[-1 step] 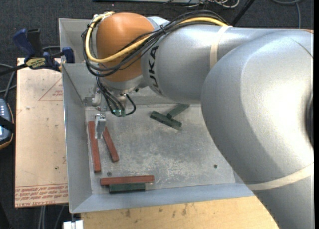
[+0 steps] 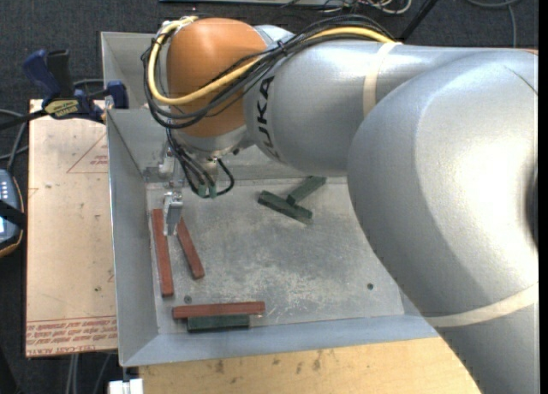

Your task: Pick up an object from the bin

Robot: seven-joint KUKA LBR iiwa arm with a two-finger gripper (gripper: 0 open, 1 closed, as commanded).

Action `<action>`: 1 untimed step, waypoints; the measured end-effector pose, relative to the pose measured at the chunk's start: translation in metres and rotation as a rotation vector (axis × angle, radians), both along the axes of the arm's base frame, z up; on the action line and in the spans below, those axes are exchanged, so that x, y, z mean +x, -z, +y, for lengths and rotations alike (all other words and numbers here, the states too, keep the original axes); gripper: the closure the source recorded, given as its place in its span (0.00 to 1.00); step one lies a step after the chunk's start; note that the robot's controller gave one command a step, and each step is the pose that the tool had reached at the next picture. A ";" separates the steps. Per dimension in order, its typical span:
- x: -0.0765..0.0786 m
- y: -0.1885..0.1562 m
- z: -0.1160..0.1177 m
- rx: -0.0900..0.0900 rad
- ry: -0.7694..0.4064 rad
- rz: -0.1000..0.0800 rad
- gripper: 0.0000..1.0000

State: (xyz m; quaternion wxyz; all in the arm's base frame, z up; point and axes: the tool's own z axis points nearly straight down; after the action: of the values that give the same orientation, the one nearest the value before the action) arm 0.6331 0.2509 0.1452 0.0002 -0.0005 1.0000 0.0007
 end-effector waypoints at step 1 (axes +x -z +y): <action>0.002 0.068 -0.023 0.008 0.135 -0.016 1.00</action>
Offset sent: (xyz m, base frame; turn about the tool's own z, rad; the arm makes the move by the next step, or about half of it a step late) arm 0.0000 0.0000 0.0000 0.0000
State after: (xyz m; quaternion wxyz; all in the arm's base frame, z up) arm 0.6355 0.2279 0.0773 0.0081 0.0669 0.9977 0.0044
